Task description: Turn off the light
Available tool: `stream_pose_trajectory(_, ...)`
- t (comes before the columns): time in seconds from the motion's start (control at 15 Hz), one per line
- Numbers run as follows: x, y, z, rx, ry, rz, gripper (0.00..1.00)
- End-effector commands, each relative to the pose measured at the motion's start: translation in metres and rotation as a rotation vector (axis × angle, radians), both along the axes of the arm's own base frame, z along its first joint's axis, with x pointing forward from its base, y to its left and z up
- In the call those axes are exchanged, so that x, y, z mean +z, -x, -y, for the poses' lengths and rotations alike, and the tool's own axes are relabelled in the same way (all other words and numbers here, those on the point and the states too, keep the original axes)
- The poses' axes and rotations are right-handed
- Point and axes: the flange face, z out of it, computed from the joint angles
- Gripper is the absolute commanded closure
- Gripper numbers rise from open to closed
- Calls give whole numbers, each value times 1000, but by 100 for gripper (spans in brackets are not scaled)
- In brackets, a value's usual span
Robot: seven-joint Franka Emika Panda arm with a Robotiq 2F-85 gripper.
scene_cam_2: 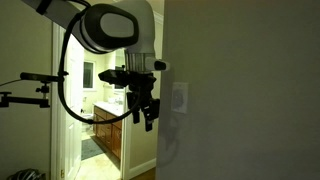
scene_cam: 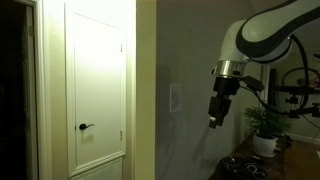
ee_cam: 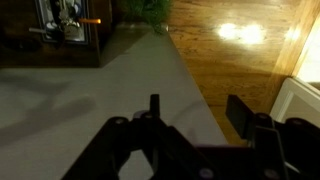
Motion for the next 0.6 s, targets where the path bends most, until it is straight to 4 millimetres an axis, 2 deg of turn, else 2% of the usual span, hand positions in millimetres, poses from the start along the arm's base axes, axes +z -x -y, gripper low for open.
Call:
stream_pose_trajectory(0.0,-11,26,4,0,19,-113,2)
stream_pose_trajectory(0.4,-18,44,-1,17,50,-197,0)
stream_pose_trajectory(0.47,-21,26,0,28,29,-180,0)
stream_pose_trajectory(0.53,-22,28,0,30,32,-186,0)
